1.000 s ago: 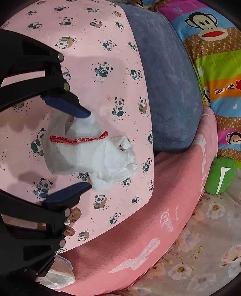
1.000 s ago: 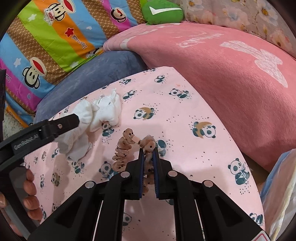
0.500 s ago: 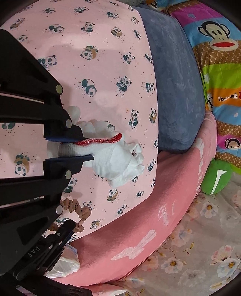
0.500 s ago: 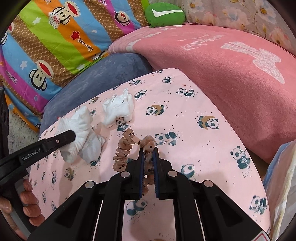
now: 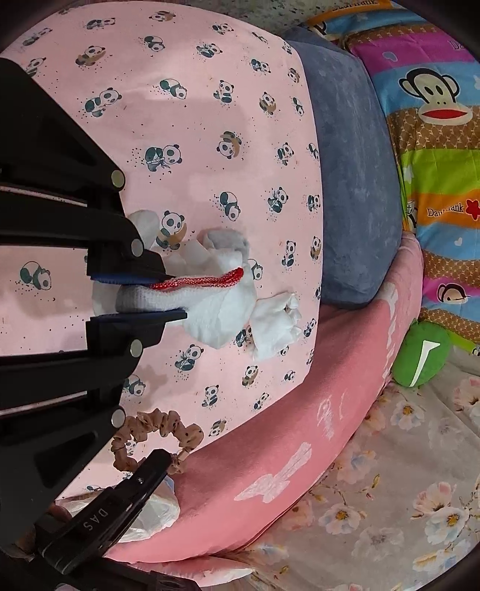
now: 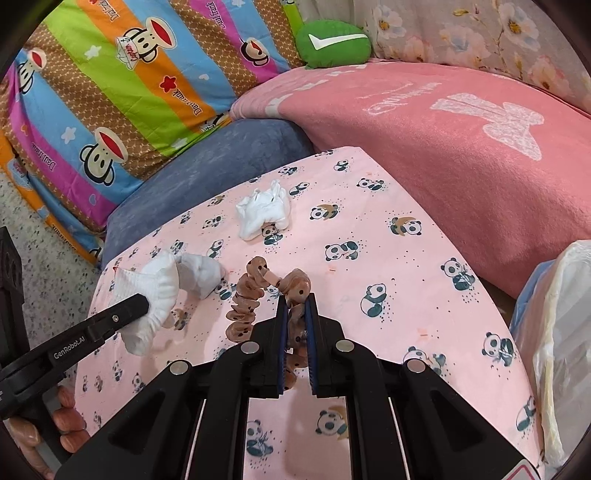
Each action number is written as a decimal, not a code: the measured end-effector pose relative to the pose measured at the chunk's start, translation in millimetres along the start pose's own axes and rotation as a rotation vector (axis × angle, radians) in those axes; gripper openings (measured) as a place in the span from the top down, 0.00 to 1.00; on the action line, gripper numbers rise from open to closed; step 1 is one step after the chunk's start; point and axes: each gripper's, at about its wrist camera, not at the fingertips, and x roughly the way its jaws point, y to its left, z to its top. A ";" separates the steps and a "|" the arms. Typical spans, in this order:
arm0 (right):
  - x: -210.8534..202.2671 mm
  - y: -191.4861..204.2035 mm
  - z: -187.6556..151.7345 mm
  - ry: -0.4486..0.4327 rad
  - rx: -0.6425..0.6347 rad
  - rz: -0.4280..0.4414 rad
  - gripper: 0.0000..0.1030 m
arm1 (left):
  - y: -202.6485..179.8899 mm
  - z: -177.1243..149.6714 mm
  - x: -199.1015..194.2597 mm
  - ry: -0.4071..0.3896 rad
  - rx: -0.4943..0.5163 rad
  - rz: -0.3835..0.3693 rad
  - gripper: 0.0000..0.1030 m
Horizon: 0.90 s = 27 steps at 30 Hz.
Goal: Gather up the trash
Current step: 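Carry the socks and scrunchie over the white bin and open both tools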
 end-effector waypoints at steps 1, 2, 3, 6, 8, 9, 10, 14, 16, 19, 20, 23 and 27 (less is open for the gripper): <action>-2.5 0.1 -0.9 -0.004 -0.001 0.001 0.90 | -3.5 -0.3 -3.5 -0.006 0.006 -0.001 0.89; -5.8 0.8 -1.6 -0.010 -0.003 0.001 0.90 | -7.3 -1.4 -6.6 -0.012 0.013 -0.003 0.89; -13.0 2.1 -1.8 -0.021 -0.005 0.002 0.90 | -11.7 -1.8 -9.6 -0.016 0.022 -0.007 0.89; -23.1 1.9 -2.6 -0.039 -0.008 0.004 0.90 | -23.9 -5.8 -15.9 -0.023 0.049 -0.016 0.89; -34.1 2.0 -3.4 -0.056 -0.010 0.003 0.90 | -33.8 -8.9 -20.0 -0.027 0.069 -0.022 0.89; -37.0 1.4 -3.2 -0.060 -0.011 0.003 0.90 | -38.5 -10.1 -21.4 -0.029 0.078 -0.024 0.89; -43.5 0.6 -3.6 -0.069 -0.010 0.002 0.90 | -43.7 -11.8 -23.2 -0.030 0.089 -0.026 0.89; -63.3 -5.1 -5.9 -0.097 -0.003 -0.003 0.90 | -64.4 -18.5 -30.1 -0.039 0.133 -0.033 0.89; -72.4 -8.2 -6.7 -0.108 0.001 -0.007 0.90 | -74.5 -21.8 -33.2 -0.042 0.151 -0.038 0.89; -86.3 -15.2 -9.3 -0.127 0.011 -0.014 0.90 | -90.0 -26.7 -36.7 -0.046 0.180 -0.045 0.89; -91.8 -19.4 -10.5 -0.134 0.017 -0.018 0.90 | -94.8 -28.3 -37.1 -0.046 0.189 -0.046 0.89; -104.1 -30.8 -12.6 -0.150 0.031 -0.028 0.90 | -109.3 -34.0 -37.5 -0.043 0.216 -0.053 0.89; -122.0 -51.4 -17.8 -0.172 0.057 -0.051 0.90 | -129.5 -41.2 -36.4 -0.036 0.253 -0.063 0.89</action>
